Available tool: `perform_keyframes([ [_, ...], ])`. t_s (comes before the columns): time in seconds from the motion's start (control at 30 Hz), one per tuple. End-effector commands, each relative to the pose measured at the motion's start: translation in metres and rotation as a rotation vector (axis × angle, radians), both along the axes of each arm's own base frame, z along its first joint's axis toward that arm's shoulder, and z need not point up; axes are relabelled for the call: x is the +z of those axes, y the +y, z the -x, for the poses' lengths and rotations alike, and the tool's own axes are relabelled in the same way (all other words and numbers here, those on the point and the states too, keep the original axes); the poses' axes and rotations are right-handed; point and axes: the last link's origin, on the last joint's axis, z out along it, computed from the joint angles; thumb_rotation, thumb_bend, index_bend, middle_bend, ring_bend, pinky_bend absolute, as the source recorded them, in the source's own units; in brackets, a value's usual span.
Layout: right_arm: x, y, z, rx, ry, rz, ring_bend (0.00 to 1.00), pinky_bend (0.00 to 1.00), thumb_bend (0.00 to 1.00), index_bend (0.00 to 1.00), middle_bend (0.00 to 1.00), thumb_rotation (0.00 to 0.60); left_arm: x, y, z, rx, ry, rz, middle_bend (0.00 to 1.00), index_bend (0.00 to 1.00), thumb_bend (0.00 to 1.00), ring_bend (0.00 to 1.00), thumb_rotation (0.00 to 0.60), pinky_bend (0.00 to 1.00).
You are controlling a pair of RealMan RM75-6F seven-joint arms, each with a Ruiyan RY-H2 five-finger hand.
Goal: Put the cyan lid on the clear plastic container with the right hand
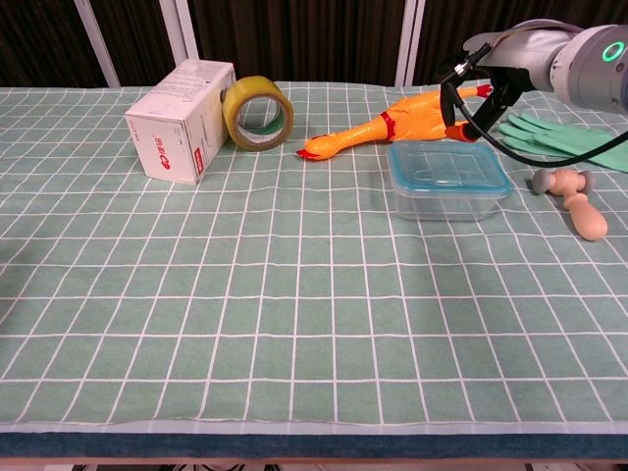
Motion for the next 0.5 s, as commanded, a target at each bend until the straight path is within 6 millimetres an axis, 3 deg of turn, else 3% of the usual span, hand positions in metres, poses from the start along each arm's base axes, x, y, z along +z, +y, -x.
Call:
perform_keyframes([
  [0.03, 0.000, -0.001, 0.003, -0.003, 0.004, 0.003, 0.00, 0.00, 0.46, 0.60, 0.05, 0.600, 0.000, 0.000, 0.000, 0.001, 0.000, 0.000, 0.00, 0.13, 0.74, 0.00, 0.600, 0.00],
  [0.3, 0.002, 0.001, 0.012, -0.020, 0.030, -0.013, 0.00, 0.00, 0.55, 0.60, 0.04, 0.600, 0.000, 0.000, 0.000, 0.002, 0.002, 0.001, 0.00, 0.14, 0.74, 0.00, 0.600, 0.00],
  [0.5, -0.003, 0.010, 0.027, -0.043, 0.067, -0.053, 0.00, 0.00, 0.55, 0.60, 0.03, 0.600, 0.000, 0.000, 0.000, 0.003, 0.003, 0.002, 0.00, 0.14, 0.74, 0.00, 0.600, 0.00],
])
